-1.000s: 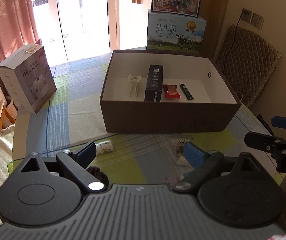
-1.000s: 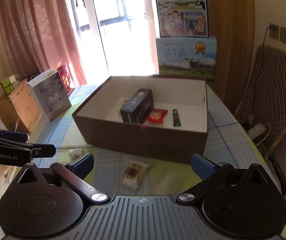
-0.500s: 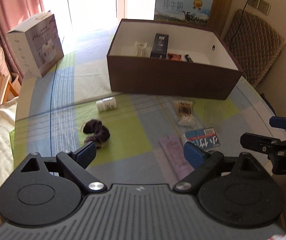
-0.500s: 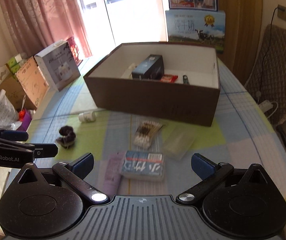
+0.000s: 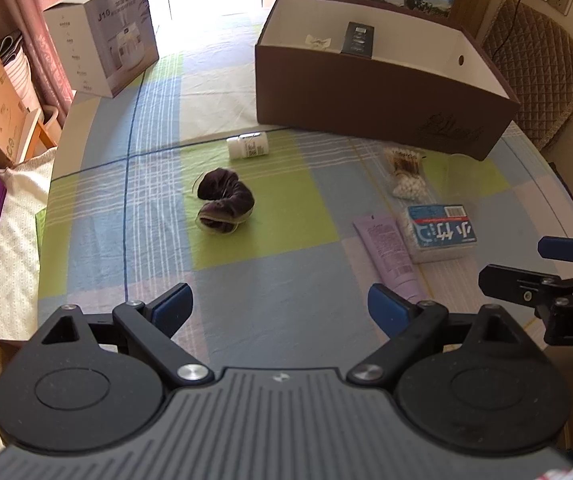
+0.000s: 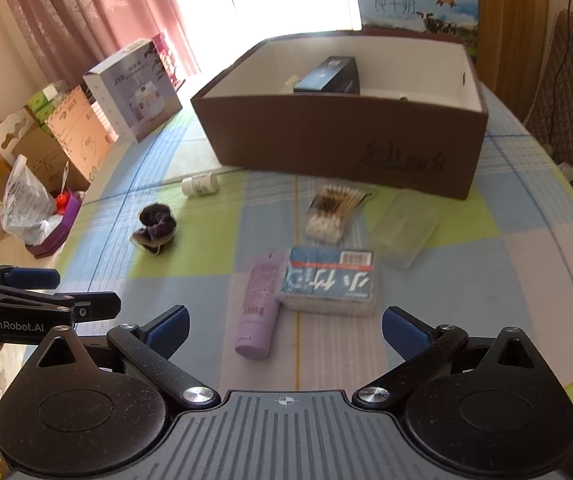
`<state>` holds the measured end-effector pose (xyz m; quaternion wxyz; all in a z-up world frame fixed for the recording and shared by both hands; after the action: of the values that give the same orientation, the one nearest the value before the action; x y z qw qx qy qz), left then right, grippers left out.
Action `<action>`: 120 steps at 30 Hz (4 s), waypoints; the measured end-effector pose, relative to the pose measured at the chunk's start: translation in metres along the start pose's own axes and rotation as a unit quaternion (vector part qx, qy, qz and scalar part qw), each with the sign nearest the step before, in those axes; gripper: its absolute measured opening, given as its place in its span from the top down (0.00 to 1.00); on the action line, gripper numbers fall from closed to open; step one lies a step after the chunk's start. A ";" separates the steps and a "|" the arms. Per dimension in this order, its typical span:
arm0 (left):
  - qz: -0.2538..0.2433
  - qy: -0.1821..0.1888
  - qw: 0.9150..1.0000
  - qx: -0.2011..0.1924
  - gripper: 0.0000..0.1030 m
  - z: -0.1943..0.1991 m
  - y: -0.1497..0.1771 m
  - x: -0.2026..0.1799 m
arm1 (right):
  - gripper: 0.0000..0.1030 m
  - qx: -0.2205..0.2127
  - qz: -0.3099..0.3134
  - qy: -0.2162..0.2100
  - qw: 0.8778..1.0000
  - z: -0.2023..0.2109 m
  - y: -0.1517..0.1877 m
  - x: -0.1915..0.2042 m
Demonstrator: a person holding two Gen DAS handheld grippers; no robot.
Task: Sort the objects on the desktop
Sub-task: 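Withdraw both tools from the brown box back over the table items, then grasp the lavender cream tube with the right gripper while the left gripper grasps the dark scrunchie, then carry the dark scrunchie and lavender tube with both grippers into the brown box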
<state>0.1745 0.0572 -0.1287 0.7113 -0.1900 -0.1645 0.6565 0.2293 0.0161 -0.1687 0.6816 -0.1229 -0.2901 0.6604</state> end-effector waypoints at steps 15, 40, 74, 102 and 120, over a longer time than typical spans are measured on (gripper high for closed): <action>0.015 0.000 0.999 0.040 0.10 -0.034 0.011 0.021 | 0.44 0.037 0.024 0.007 0.999 -0.050 0.014 0.010; -0.016 -0.003 0.997 0.073 0.11 -0.086 -0.009 0.048 | 0.74 0.059 0.079 0.016 0.995 -0.127 -0.009 0.046; -0.071 0.026 0.996 0.037 0.73 -0.147 -0.066 0.060 | 0.70 0.046 0.122 0.072 0.989 -0.169 -0.065 0.040; -0.030 0.033 0.998 -0.033 0.77 -0.065 -0.093 -0.002 | 0.71 -0.020 0.091 0.004 0.996 -0.058 -0.083 0.008; -0.095 0.092 0.986 -0.100 0.77 -0.042 -0.176 -0.100 | 0.71 -0.109 0.006 0.032 0.993 0.005 -0.144 -0.069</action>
<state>0.3398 -0.0559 -0.0786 0.7599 -0.3035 -0.1810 0.5456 0.3490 -0.0661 -0.1018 0.6695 -0.2195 -0.3373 0.6243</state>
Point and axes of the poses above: each gripper's, at about its wrist camera, not at the fingertips, and z roughly against the way its jaws point, x to its left, y to its underside, the point moved 9 cm from there along -z, roughly the way its jaws point, and after that the axes turned 1 degree about x, right-handed, at the moved point
